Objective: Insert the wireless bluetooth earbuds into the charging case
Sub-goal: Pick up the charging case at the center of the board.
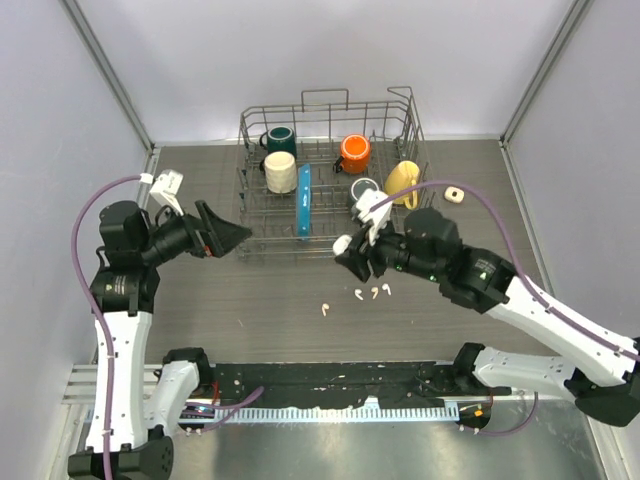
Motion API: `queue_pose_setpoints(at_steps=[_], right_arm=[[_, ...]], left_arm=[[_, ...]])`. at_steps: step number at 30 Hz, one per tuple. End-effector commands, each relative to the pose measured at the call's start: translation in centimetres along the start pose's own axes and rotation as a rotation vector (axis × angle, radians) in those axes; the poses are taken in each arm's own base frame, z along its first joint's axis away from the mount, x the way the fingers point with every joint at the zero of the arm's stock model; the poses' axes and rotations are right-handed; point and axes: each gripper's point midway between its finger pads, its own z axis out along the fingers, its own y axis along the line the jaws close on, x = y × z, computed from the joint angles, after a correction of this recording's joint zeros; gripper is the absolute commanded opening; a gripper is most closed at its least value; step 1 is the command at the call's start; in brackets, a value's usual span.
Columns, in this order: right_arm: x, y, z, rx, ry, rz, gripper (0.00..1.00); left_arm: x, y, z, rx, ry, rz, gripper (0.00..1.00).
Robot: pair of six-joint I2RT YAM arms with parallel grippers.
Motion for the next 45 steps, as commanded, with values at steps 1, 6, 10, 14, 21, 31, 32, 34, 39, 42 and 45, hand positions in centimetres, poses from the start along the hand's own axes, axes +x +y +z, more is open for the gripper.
queue_pose_setpoints(at_steps=[1,6,10,14,21,31,32,34,39,42,45], right_arm=[[0.9,-0.1,1.2,0.098,-0.002,-0.176,0.01],[3.0,1.2,2.5,0.08,-0.058,-0.341,0.01],[3.1,1.6,2.2,0.063,-0.156,-0.397,0.01],[3.4,2.1,1.9,0.031,-0.186,-0.439,0.01],[3.8,3.9,2.0,-0.071,-0.245,-0.504,0.01],[4.3,5.4,2.4,-0.149,-0.246,-0.502,0.01],[4.4,5.3,2.5,-0.144,-0.242,-0.502,0.01],[4.3,5.1,2.6,-0.132,-0.241,-0.499,0.01],[4.3,4.6,2.7,-0.106,-0.238,-0.489,0.01],[4.2,4.4,2.6,-0.094,-0.243,-0.487,0.01],[4.0,4.6,2.5,-0.097,-0.253,-0.484,0.01]], left_arm=[[0.4,-2.0,0.2,0.111,0.017,0.015,1.0],[2.3,-2.9,1.0,0.17,0.075,0.014,1.0],[4.4,-2.5,2.9,0.141,0.143,0.0,1.0],[6.6,-3.0,5.1,0.122,0.216,0.023,1.0],[8.6,-5.1,8.3,0.195,0.256,0.004,1.0],[9.8,-8.2,10.6,0.294,0.271,-0.003,1.0],[10.2,-8.3,10.8,0.296,0.281,0.0,1.0],[10.8,-8.6,11.1,0.301,0.305,0.0,1.0],[11.5,-9.7,11.2,0.319,0.312,0.024,0.98],[11.9,-10.1,11.3,0.331,0.317,0.033,0.94],[12.4,-10.3,11.5,0.334,0.329,0.036,0.89]])
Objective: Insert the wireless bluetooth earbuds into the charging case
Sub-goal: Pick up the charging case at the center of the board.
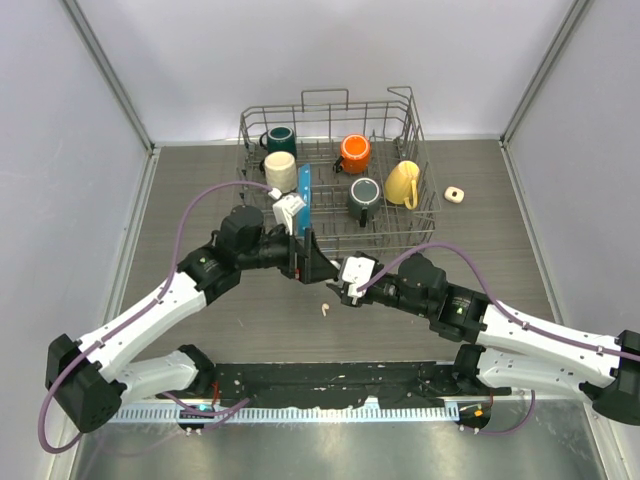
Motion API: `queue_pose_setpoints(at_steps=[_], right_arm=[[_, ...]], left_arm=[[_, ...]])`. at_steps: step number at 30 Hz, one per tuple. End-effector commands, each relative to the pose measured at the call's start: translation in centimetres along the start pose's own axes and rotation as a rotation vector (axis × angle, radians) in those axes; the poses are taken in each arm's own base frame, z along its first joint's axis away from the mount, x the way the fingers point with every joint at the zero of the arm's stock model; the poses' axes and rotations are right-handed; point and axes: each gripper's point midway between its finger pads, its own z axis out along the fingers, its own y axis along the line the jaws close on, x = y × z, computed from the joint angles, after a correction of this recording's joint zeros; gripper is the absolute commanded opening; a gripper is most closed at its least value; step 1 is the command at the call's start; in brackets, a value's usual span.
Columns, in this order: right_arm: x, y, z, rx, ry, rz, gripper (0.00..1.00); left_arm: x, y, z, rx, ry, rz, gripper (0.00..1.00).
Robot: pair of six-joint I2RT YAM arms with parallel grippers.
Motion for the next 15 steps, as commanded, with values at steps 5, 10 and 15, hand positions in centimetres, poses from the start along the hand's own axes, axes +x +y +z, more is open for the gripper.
queue_pose_setpoints(at_steps=[5,10,15], right_arm=[[-2.3,-1.0,-0.2,0.048,-0.09,0.004,0.01],[-2.4,-1.1,-0.3,0.053,-0.096,0.005,0.01],[-2.3,-1.2,-0.3,0.057,-0.092,0.006,0.01]], left_arm=[[-1.6,-2.2,0.8,0.073,-0.047,0.055,0.73],[-1.6,-2.7,1.0,0.089,-0.052,0.063,0.6],[-1.4,-3.0,1.2,0.107,-0.04,0.066,0.46]])
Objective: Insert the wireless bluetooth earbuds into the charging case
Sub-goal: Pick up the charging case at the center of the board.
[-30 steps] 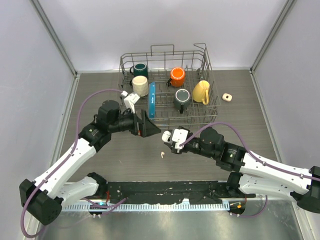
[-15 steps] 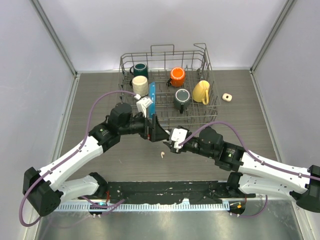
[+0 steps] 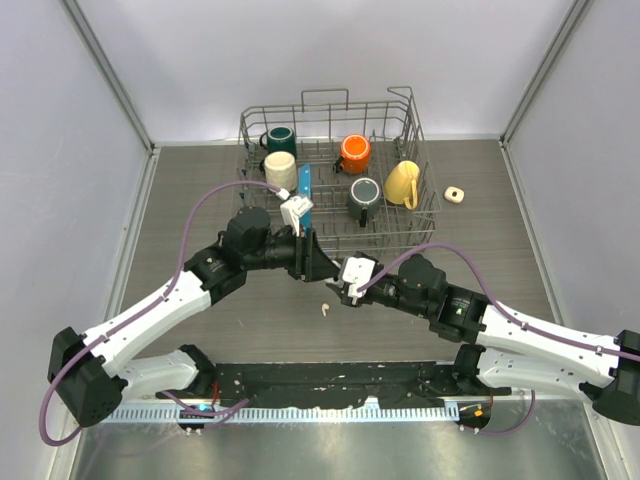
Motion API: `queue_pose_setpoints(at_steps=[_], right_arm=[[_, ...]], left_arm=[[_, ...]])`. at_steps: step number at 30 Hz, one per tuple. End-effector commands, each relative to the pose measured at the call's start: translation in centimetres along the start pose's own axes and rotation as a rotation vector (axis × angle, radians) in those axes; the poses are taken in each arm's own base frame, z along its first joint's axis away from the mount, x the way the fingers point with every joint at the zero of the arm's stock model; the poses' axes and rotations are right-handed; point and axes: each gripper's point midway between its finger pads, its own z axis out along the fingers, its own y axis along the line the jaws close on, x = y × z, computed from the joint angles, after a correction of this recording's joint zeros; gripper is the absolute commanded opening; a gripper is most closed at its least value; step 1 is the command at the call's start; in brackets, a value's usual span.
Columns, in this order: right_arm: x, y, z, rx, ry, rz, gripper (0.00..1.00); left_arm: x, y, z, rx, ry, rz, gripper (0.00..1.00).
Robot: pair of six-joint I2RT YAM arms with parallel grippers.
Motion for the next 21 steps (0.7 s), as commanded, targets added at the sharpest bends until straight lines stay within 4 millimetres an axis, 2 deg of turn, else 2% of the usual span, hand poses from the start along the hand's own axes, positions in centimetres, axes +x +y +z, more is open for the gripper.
queue_pose_setpoints(at_steps=[1,3,4,7,11,15,16,18,19,21], right_arm=[[-2.4,-1.2,-0.3,0.052,-0.089,0.005,0.01],[-2.4,-1.2,-0.3,0.054,-0.091,0.005,0.01],[-2.3,-1.7,-0.4,0.086,-0.081,0.007,0.01],[-2.2,-2.2,-0.4,0.109,-0.077,0.007,0.01],[-2.0,-2.4,-0.4,0.123,-0.069,0.005,0.01],[-2.0,-2.1,-0.3,0.11,-0.075,0.005,0.01],[-2.0,-2.1,-0.3,0.108,-0.074,0.004,0.01],[-1.9,-1.9,-0.3,0.102,-0.074,0.005,0.01],[-2.1,-2.0,-0.3,0.102,-0.079,0.005,0.01],[-2.1,-2.0,-0.3,0.102,-0.08,0.01,0.02]], left_arm=[[-1.6,-2.0,0.1,0.075,-0.04,0.047,0.42],[-1.3,-2.1,0.3,0.083,-0.029,0.045,0.43],[-1.2,-2.1,0.3,0.086,-0.025,0.045,0.53],[-1.1,-2.0,0.3,0.081,-0.022,0.047,0.64],[-1.2,-2.0,0.2,0.078,-0.026,0.055,0.65],[-1.3,-2.1,0.3,0.079,-0.027,0.056,0.48],[-1.4,-2.1,0.3,0.079,-0.027,0.058,0.38],[-1.3,-2.1,0.4,0.082,-0.023,0.057,0.28],[-1.3,-2.1,0.5,0.084,-0.021,0.059,0.18],[-1.3,-2.1,0.5,0.084,-0.021,0.062,0.07]])
